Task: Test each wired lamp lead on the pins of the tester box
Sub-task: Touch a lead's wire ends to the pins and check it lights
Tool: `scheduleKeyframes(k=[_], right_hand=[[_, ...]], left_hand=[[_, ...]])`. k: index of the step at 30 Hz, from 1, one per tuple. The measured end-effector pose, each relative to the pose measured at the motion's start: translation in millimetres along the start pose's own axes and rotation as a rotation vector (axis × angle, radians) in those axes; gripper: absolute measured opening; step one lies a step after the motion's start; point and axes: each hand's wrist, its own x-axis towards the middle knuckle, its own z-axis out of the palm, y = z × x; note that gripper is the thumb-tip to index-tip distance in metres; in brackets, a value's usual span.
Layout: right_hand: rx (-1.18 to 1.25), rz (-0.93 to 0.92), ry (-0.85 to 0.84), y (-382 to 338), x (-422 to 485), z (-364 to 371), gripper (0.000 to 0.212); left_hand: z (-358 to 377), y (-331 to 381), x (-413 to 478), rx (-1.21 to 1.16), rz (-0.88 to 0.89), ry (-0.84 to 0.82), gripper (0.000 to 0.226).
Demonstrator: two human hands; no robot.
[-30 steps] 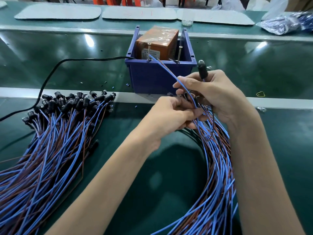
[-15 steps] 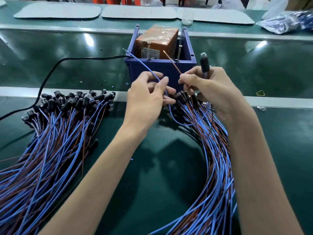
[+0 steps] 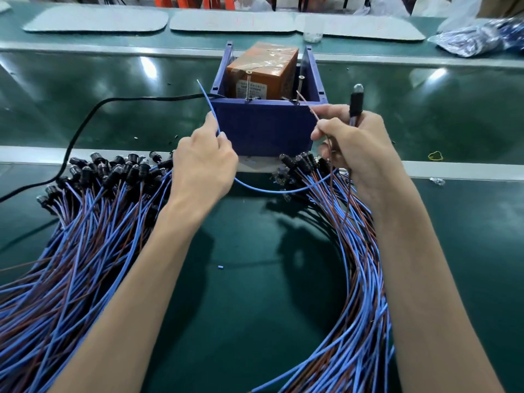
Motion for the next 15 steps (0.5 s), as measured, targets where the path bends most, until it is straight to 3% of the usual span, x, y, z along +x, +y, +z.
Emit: scheduleKeyframes(k=[5, 8, 15], right_hand=[[0.206, -0.006, 0.098, 0.8, 3.3, -1.9, 0.026], [0.221, -0.006, 0.158, 5.0, 5.2, -3.4, 0.025], [0.225, 0.011, 0.202, 6.9, 7.8, -6.6, 0.024]], left_hand=[[-2.1, -7.3, 4.4, -0.005, 0.027, 0.084, 0.027], [-2.0, -8.1, 2.2, -0.034, 0.073, 0.107, 0.035], [1.0, -9.0, -0.4, -0.062, 0.153, 0.132, 0.03]])
